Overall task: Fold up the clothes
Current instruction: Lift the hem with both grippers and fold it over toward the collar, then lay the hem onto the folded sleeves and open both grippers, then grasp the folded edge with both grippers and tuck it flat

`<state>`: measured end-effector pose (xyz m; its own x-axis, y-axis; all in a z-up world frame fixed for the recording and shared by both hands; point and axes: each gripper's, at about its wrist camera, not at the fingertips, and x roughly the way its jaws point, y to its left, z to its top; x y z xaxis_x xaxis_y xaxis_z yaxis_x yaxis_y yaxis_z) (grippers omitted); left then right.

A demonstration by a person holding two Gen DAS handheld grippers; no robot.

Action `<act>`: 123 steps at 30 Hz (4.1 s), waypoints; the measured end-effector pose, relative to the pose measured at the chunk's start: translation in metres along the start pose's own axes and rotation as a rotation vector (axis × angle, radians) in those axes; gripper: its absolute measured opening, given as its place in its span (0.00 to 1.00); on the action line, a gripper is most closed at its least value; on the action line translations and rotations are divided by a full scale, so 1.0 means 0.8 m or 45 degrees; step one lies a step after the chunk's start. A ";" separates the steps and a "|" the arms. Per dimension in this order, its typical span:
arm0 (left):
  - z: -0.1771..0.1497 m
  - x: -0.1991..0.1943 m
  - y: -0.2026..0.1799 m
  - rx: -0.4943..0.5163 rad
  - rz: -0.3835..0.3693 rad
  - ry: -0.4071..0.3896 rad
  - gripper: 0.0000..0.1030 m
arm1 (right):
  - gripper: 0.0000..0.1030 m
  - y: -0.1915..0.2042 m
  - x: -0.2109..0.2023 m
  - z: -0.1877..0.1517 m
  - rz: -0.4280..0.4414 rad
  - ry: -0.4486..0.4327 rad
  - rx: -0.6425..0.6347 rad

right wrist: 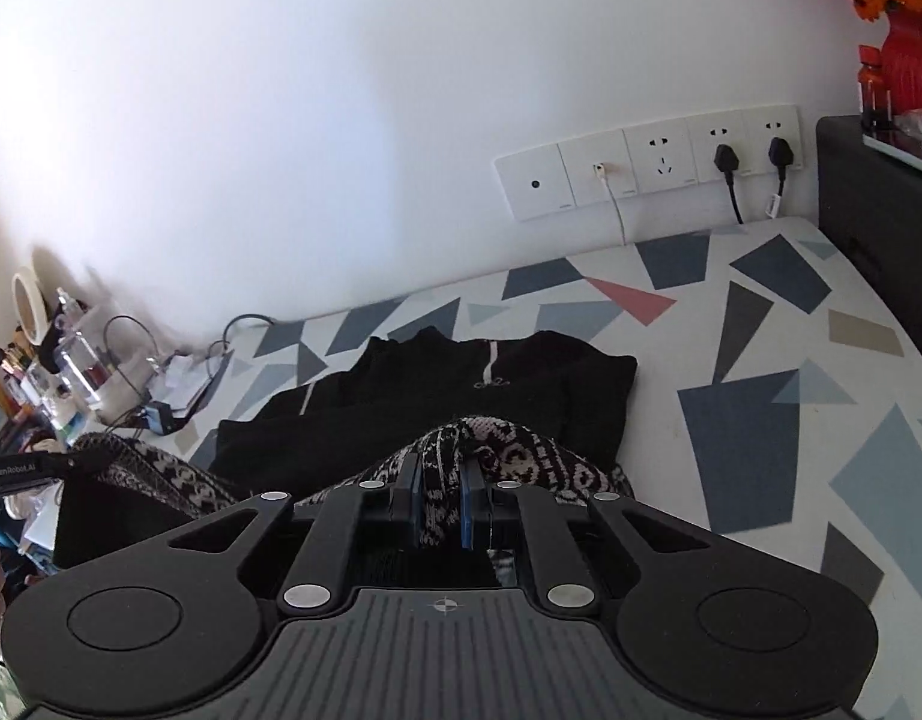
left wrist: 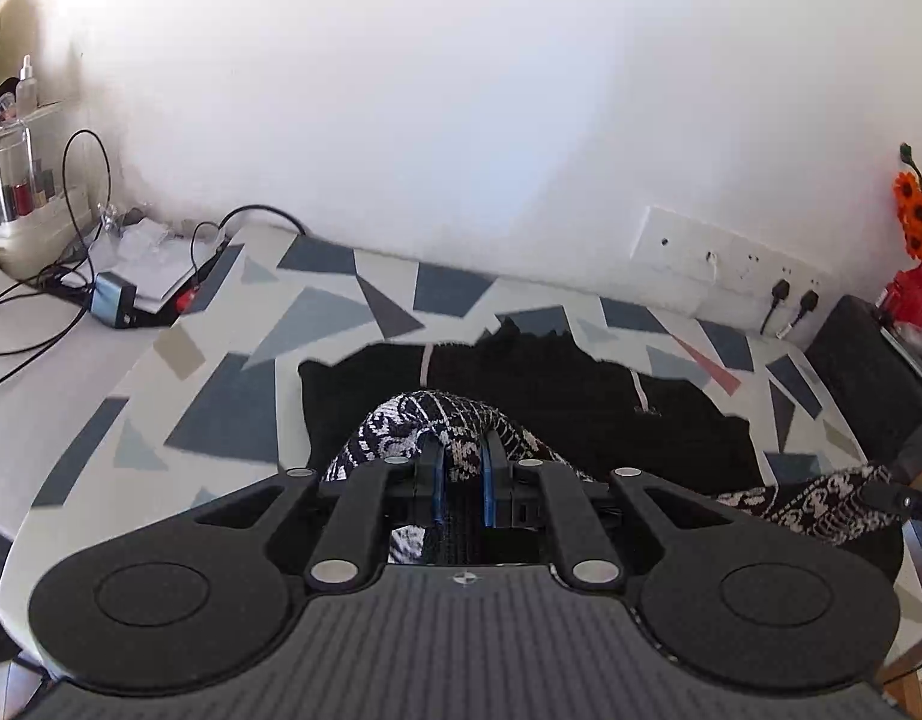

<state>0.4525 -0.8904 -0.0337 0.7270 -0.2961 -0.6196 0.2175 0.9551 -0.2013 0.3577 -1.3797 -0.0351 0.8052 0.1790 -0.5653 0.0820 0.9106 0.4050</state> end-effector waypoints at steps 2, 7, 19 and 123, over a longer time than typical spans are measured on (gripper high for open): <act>0.017 0.026 0.009 -0.031 -0.013 -0.001 0.11 | 0.10 0.000 0.022 0.009 -0.032 0.020 0.011; 0.047 0.104 0.031 -0.051 -0.032 0.039 0.11 | 0.10 0.001 0.083 0.037 -0.129 0.053 0.026; 0.033 0.276 0.068 0.146 -0.086 0.376 0.20 | 0.11 -0.038 0.270 0.068 -0.383 0.246 0.055; 0.088 0.348 0.129 0.205 0.353 0.327 0.73 | 0.70 -0.044 0.264 0.055 -0.336 0.137 -0.243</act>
<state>0.7232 -0.8736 -0.1735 0.5905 -0.0006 -0.8071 0.1501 0.9826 0.1091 0.5509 -1.3906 -0.1373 0.7037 -0.0429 -0.7092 0.1594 0.9823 0.0987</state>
